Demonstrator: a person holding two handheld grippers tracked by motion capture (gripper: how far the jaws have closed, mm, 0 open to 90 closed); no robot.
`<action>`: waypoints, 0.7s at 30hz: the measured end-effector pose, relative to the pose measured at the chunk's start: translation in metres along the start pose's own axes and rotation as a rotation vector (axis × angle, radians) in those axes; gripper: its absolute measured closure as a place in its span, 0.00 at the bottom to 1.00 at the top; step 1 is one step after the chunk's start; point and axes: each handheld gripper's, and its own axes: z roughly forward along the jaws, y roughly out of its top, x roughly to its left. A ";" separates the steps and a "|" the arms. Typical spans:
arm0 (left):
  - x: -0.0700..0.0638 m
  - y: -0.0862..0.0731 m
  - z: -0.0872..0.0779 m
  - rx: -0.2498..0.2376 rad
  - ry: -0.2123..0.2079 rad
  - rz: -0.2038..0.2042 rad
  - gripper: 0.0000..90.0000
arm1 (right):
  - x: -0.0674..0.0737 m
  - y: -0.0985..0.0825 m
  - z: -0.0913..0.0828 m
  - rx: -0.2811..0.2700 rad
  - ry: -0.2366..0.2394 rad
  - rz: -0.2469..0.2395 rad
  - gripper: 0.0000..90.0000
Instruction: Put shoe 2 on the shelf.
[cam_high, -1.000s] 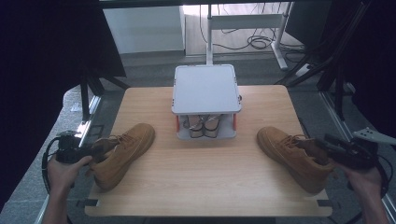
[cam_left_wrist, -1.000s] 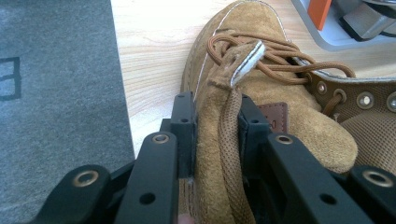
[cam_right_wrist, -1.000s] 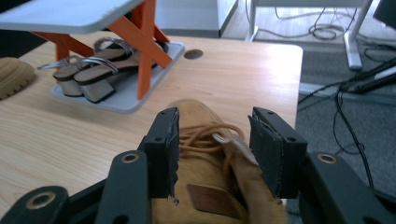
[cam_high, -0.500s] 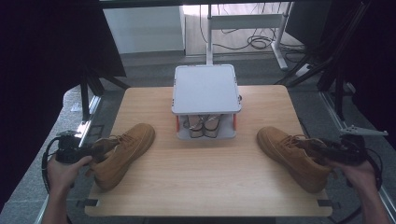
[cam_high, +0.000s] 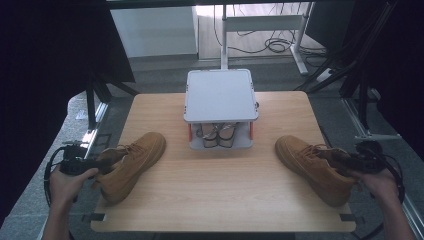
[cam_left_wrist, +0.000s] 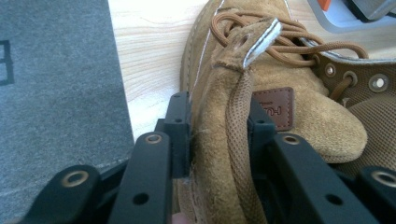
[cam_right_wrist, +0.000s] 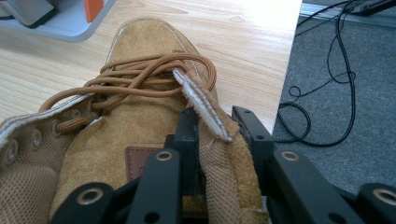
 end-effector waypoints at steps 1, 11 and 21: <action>-0.001 0.001 0.000 0.005 0.010 0.007 0.79 | -0.001 0.000 0.000 0.002 0.000 0.003 0.83; -0.009 -0.003 -0.003 -0.040 -0.008 -0.007 0.86 | 0.001 -0.004 -0.002 -0.044 0.027 0.040 0.87; -0.033 0.008 -0.015 -0.117 -0.006 0.020 0.86 | 0.010 -0.004 -0.005 -0.110 0.023 0.034 0.89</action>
